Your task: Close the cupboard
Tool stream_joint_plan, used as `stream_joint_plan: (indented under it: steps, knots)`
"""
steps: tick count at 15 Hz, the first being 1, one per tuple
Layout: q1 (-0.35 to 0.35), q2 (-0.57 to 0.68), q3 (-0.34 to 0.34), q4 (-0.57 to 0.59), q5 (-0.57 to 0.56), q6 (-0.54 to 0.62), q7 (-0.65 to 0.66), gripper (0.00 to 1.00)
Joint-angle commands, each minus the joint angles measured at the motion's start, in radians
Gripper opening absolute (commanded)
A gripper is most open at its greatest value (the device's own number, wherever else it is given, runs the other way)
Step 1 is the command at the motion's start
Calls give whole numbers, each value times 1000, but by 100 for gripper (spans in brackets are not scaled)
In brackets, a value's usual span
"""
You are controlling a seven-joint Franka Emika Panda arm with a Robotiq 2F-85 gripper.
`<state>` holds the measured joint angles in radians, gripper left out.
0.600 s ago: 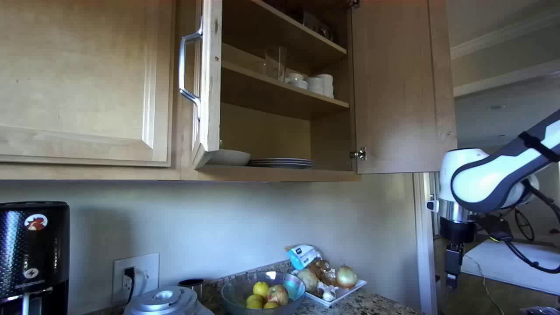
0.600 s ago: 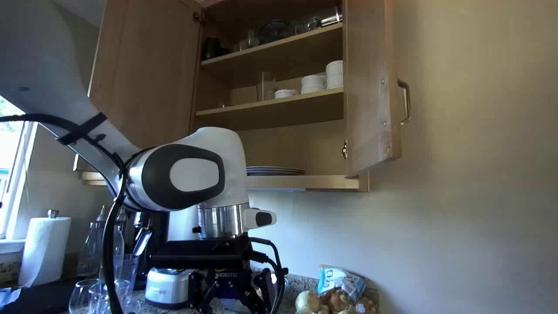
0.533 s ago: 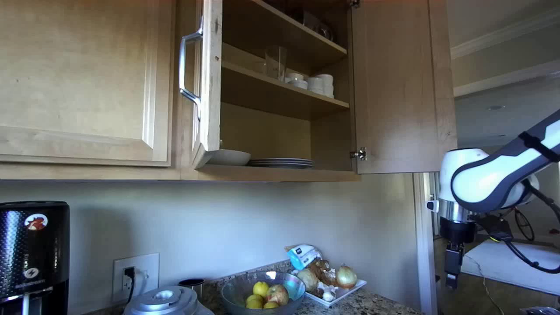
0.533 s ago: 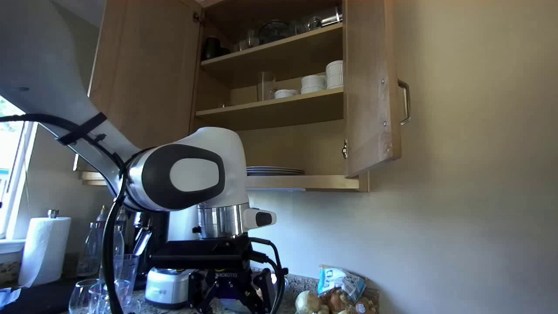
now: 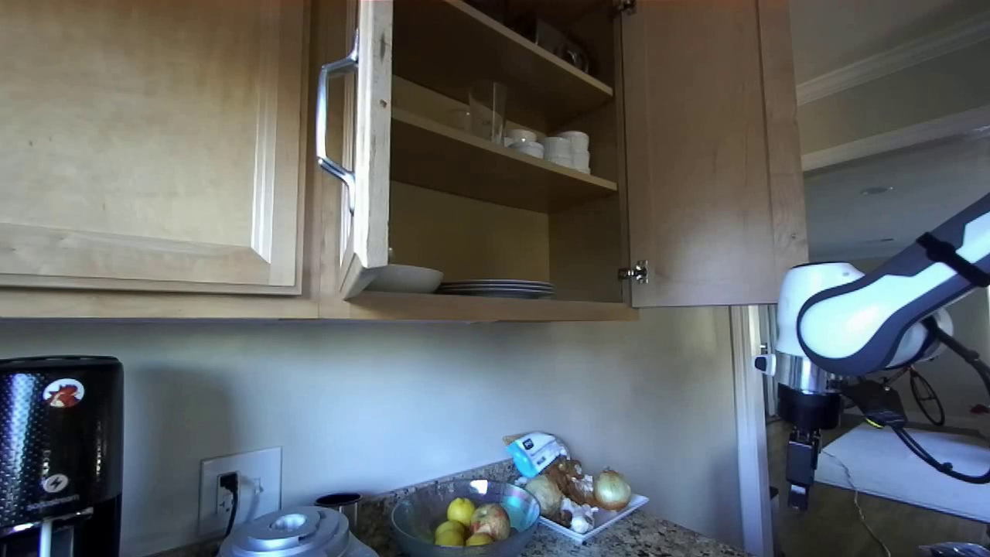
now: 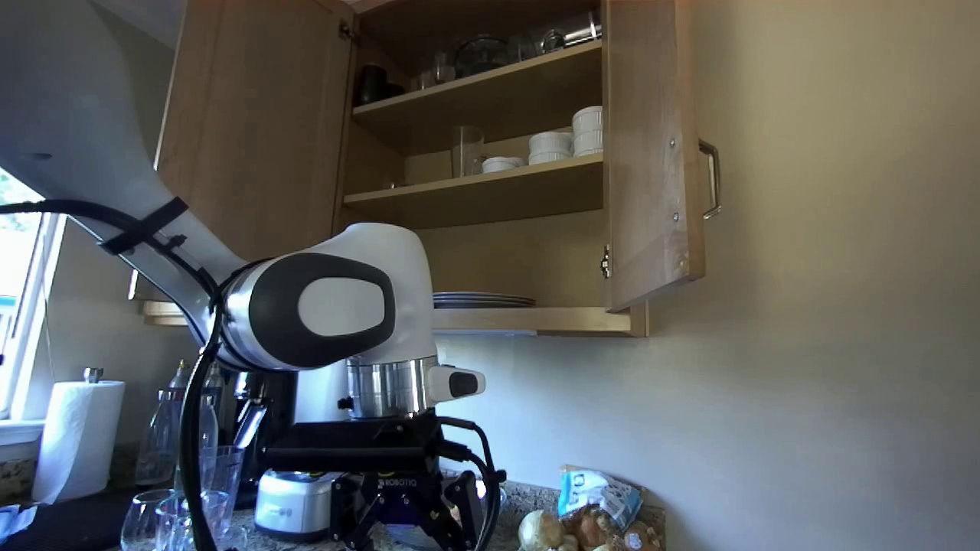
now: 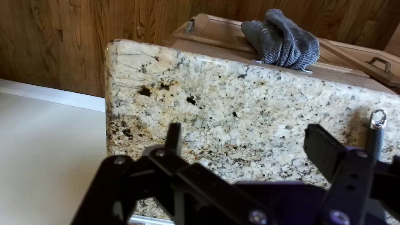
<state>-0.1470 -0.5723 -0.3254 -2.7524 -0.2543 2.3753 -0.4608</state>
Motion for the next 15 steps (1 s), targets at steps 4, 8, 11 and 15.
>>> stream_joint_plan:
  steps: [4, 8, 11, 15]
  knots:
    - [-21, -9, 11, 7, 10, 14, -8, 100]
    - [-51, -44, -4, 39, -7, 26, -23, 100]
    - [-93, -97, -33, 76, -17, 9, -51, 100]
    - [-99, -169, -64, 120, 13, 31, -63, 100]
